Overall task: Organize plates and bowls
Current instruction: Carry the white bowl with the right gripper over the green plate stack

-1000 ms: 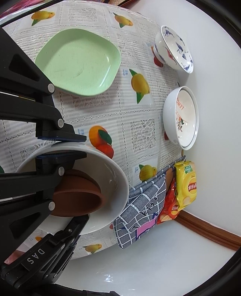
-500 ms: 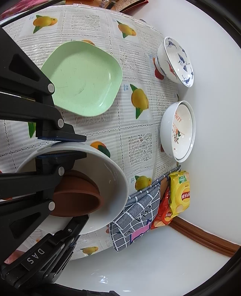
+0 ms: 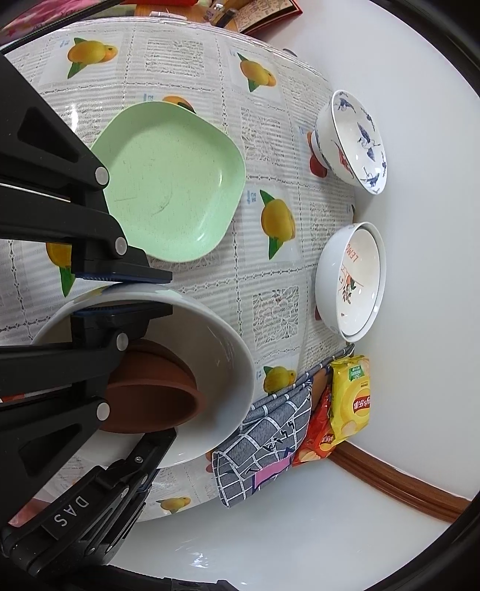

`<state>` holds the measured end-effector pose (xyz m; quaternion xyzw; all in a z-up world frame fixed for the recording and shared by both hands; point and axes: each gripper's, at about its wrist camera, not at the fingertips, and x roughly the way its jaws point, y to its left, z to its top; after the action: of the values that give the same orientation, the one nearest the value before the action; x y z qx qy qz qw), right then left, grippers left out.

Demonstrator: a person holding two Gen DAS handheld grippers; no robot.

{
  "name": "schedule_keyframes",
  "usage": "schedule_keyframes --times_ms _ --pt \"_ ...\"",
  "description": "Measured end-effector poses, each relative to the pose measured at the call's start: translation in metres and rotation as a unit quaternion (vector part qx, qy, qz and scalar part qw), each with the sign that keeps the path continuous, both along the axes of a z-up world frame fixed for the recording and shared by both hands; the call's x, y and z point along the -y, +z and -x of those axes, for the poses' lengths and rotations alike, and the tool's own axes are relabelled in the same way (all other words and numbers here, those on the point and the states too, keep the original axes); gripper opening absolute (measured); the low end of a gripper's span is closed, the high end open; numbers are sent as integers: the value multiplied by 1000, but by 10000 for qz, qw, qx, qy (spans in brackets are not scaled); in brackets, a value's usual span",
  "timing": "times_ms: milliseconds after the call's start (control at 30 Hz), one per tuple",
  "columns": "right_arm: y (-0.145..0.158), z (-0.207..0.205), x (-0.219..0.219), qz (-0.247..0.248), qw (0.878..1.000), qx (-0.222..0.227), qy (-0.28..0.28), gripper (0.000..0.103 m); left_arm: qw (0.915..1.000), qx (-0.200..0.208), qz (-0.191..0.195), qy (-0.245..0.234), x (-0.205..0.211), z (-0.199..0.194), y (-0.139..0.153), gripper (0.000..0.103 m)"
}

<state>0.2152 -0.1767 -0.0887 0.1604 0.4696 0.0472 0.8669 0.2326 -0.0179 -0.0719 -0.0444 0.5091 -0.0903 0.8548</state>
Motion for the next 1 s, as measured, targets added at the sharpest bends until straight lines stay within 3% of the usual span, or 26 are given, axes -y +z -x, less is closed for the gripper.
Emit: schedule_keyframes --times_ms 1000 --pt "-3 -16 -45 3 9993 -12 367 7 9993 -13 16 373 -47 -4 -4 10"
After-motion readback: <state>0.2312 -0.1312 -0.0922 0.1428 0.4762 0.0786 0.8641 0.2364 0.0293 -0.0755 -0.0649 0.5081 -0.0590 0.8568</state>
